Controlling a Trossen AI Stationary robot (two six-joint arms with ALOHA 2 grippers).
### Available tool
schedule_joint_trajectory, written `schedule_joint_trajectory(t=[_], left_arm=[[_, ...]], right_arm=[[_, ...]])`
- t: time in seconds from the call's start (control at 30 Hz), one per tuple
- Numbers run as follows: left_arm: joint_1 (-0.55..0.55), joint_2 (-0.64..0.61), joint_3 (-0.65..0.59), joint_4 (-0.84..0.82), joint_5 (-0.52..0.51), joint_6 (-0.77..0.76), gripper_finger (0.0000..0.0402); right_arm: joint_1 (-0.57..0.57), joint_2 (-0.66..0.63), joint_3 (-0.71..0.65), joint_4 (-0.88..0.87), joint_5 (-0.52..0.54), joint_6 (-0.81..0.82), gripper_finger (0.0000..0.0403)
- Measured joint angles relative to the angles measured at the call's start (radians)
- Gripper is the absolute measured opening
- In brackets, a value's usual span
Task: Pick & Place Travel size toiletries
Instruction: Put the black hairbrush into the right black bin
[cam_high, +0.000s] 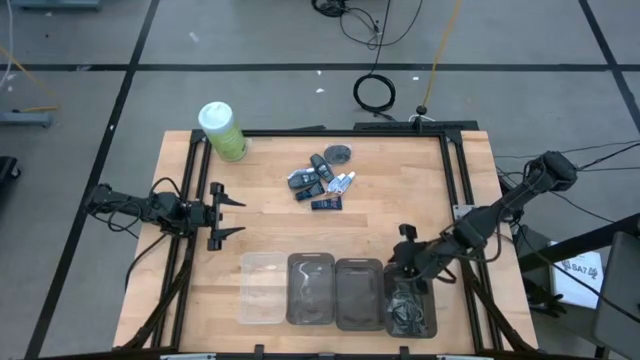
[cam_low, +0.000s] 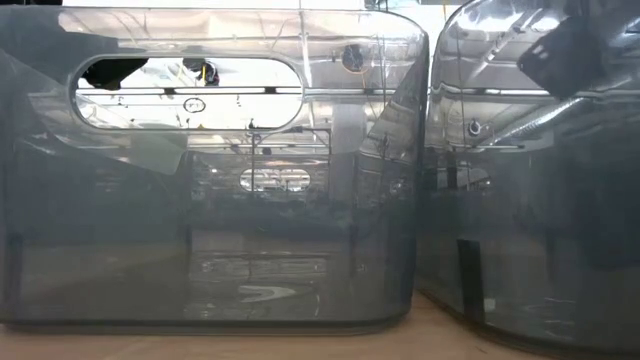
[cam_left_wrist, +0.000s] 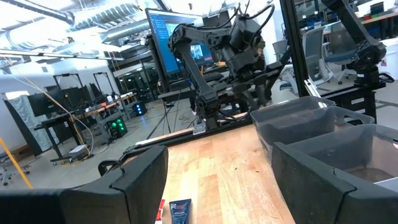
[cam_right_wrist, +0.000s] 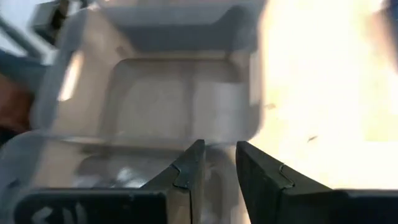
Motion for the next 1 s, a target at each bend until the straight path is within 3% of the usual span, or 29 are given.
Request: schedule_joint_trajectory(t=[0.27,0.6,1.0], left_arm=[[0.000,0.000,0.000,0.000,0.000,0.000,0.0283],[0.000,0.000,0.000,0.000,0.000,0.000,0.0283],[0.000,0.000,0.000,0.000,0.000,0.000,0.0283]], right_arm=[[-0.058,0.000,0.000,0.000,0.146,-0.117,0.0082],[-0.182,0.000,-0.002,0.071,0.149,-0.273,0.0082],[-0.318,0.000,-0.117,0.381,0.146,-0.489,0.0078]])
